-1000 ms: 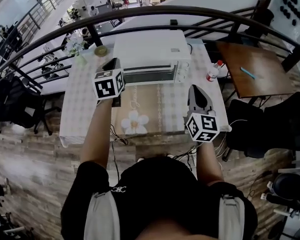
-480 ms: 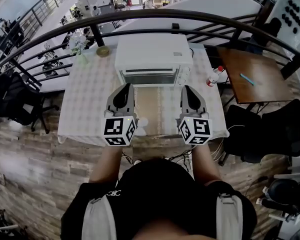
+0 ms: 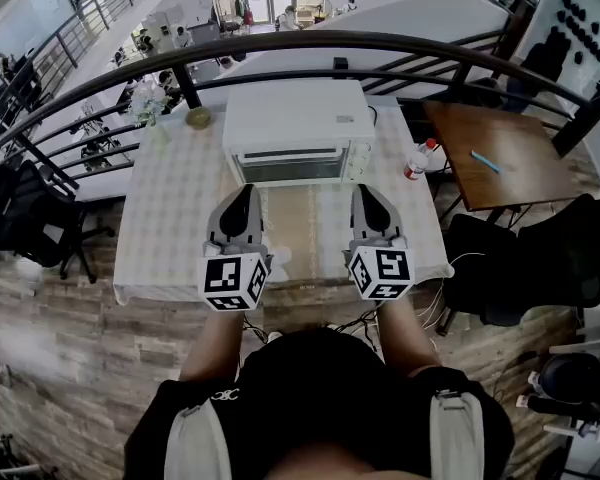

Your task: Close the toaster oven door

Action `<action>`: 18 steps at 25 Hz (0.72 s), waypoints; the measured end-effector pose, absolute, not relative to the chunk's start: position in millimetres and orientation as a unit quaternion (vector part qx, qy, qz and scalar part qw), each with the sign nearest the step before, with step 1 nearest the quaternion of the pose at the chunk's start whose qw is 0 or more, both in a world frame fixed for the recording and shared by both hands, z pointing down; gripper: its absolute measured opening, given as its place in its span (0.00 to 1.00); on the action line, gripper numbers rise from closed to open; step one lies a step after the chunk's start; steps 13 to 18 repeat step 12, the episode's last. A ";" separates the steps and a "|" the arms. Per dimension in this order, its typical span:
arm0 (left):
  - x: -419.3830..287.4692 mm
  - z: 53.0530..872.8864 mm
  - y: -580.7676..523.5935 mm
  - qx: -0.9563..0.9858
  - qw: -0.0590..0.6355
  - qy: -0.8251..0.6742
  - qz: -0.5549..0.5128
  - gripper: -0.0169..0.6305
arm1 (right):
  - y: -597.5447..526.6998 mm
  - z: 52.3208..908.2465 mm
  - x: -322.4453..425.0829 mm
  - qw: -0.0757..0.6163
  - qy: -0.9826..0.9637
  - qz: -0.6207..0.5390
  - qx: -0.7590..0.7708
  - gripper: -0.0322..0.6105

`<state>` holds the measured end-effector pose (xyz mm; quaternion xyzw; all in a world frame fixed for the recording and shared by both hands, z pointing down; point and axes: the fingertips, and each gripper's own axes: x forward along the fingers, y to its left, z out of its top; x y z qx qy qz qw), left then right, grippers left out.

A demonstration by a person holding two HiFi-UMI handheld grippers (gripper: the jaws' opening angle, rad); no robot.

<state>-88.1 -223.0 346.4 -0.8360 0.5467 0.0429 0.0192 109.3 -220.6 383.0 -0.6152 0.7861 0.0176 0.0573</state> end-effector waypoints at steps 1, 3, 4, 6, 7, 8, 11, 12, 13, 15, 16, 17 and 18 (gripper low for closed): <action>-86.1 346.1 -222.4 -0.836 0.025 0.547 0.040 0.05 | -220.0 383.2 109.9 0.058 0.785 0.017 -0.617 0.04; -81.6 346.7 -221.9 -0.837 0.031 0.545 0.033 0.05 | -218.3 382.1 110.7 0.062 0.784 0.018 -0.617 0.04; -80.1 347.3 -221.9 -0.838 0.033 0.543 0.030 0.05 | -217.3 381.0 110.2 0.066 0.785 0.018 -0.615 0.04; -79.9 349.0 -222.7 -0.838 0.035 0.544 0.023 0.05 | -215.8 378.7 108.1 0.072 0.788 0.018 -0.611 0.04; -81.1 350.1 -223.5 -0.836 0.035 0.547 0.021 0.05 | -215.4 378.1 106.9 0.074 0.790 0.020 -0.609 0.04; -83.0 351.6 -224.6 -0.834 0.034 0.551 0.018 0.05 | -215.2 377.8 106.0 0.074 0.790 0.021 -0.608 0.04; -87.8 356.8 -228.3 -0.825 0.026 0.564 0.011 0.05 | -214.9 378.1 105.1 0.075 0.792 0.021 -0.605 0.04; -88.9 358.6 -229.5 -0.824 0.022 0.567 0.009 0.05 | -214.7 378.2 105.1 0.076 0.793 0.021 -0.604 0.04; -88.9 358.6 -229.5 -0.824 0.022 0.567 0.009 0.05 | -214.7 378.2 105.1 0.076 0.793 0.021 -0.604 0.04; -88.9 358.6 -229.5 -0.824 0.022 0.567 0.009 0.05 | -214.7 378.2 105.1 0.076 0.793 0.021 -0.604 0.04; -88.9 358.6 -229.5 -0.824 0.022 0.567 0.009 0.05 | -214.7 378.2 105.1 0.076 0.793 0.021 -0.604 0.04; -88.9 358.6 -229.5 -0.824 0.022 0.567 0.009 0.05 | -214.7 378.2 105.1 0.076 0.793 0.021 -0.604 0.04; -88.9 358.6 -229.5 -0.824 0.022 0.567 0.009 0.05 | -214.7 378.2 105.1 0.076 0.793 0.021 -0.604 0.04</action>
